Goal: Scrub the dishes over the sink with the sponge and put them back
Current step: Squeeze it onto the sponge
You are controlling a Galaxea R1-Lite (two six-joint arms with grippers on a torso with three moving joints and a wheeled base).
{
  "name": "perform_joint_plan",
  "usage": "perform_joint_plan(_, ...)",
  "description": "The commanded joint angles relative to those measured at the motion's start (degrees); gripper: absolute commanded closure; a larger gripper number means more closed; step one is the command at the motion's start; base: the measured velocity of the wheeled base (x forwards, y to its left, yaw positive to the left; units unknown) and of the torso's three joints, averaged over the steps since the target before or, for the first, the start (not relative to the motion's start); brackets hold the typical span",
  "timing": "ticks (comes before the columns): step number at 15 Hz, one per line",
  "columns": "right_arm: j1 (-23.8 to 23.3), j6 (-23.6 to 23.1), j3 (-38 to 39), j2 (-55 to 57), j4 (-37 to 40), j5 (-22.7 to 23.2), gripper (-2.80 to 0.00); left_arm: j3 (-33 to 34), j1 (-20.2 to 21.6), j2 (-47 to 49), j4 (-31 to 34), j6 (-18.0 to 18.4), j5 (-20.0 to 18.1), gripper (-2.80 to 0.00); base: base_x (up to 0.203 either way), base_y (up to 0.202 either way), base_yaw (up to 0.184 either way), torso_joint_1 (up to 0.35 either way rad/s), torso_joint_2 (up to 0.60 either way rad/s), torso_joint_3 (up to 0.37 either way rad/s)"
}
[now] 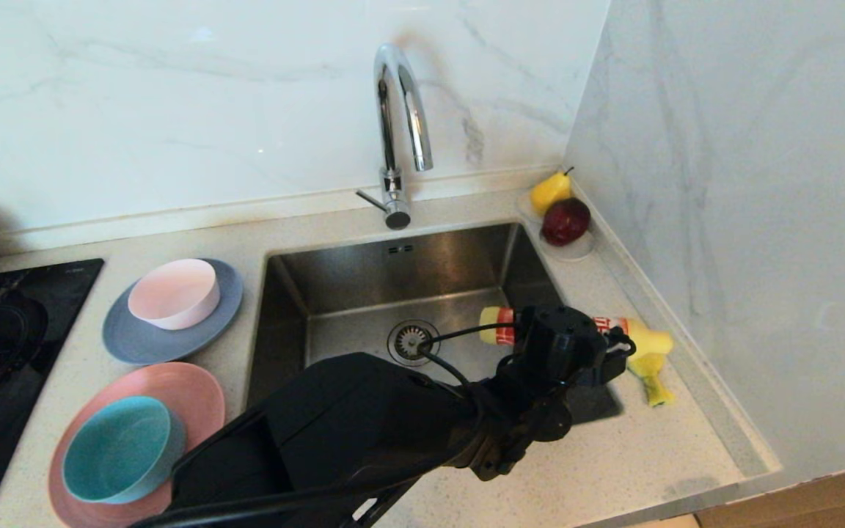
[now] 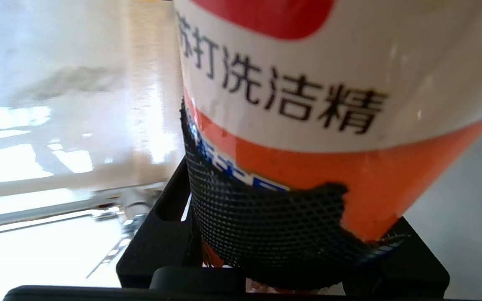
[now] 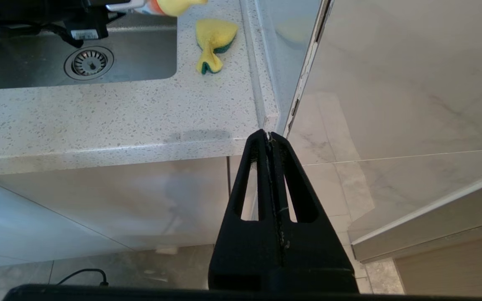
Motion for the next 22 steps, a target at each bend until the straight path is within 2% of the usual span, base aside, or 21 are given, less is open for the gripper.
perform_joint_plan(1,0.05,-0.03,0.0,-0.1,-0.01,0.02,0.0,0.51,0.62,0.65,-2.92,3.12,0.27,0.0,0.0,0.0,0.0,0.0,0.0,0.0)
perform_joint_plan(3,0.05,-0.01,0.0,-0.09,-0.01,0.02,0.0,0.45,1.13,0.64,-4.56,6.52,0.27,0.0,0.0,0.0,0.0,0.0,0.0,0.0)
perform_joint_plan(5,0.05,-0.03,0.0,-0.01,-0.01,0.02,0.0,0.51,1.15,1.39,-5.67,7.03,0.27,0.0,0.0,0.0,0.0,0.0,0.0,0.0)
perform_joint_plan(8,0.05,-0.03,0.0,-0.02,-0.01,0.02,0.0,-0.18,1.15,2.59,-7.78,10.75,0.42,0.0,0.0,0.0,0.0,0.0,0.0,0.0)
perform_joint_plan(11,0.05,-0.03,0.0,-0.01,-0.01,0.02,0.0,-2.68,1.15,4.94,-9.6,12.06,2.85,0.0,0.0,0.0,0.0,0.0,0.0,0.0)
perform_joint_plan(14,0.05,-0.03,0.0,-0.1,-0.01,0.02,0.0,-5.99,1.15,6.77,-12.31,16.32,4.25,0.0,0.0,0.0,0.0,0.0,0.0,0.0)
perform_joint_plan(16,0.05,-0.03,0.0,-0.03,-0.01,0.02,0.0,-7.22,1.15,7.5,-13.38,18.08,4.41,0.0,0.0,0.0,0.0,0.0,0.0,0.0)
perform_joint_plan(19,0.05,-0.03,0.0,-0.1,-0.01,0.02,0.0,-7.31,1.15,8.53,-15.21,18.83,4.4,0.0,0.0,0.0,0.0,0.0,0.0,0.0)
perform_joint_plan(22,0.05,-0.03,0.0,-0.03,-0.01,0.02,0.0,-7.31,1.15,9.09,-18.22,22.3,4.4,0.0,0.0,0.0,0.0,0.0,0.0,0.0)
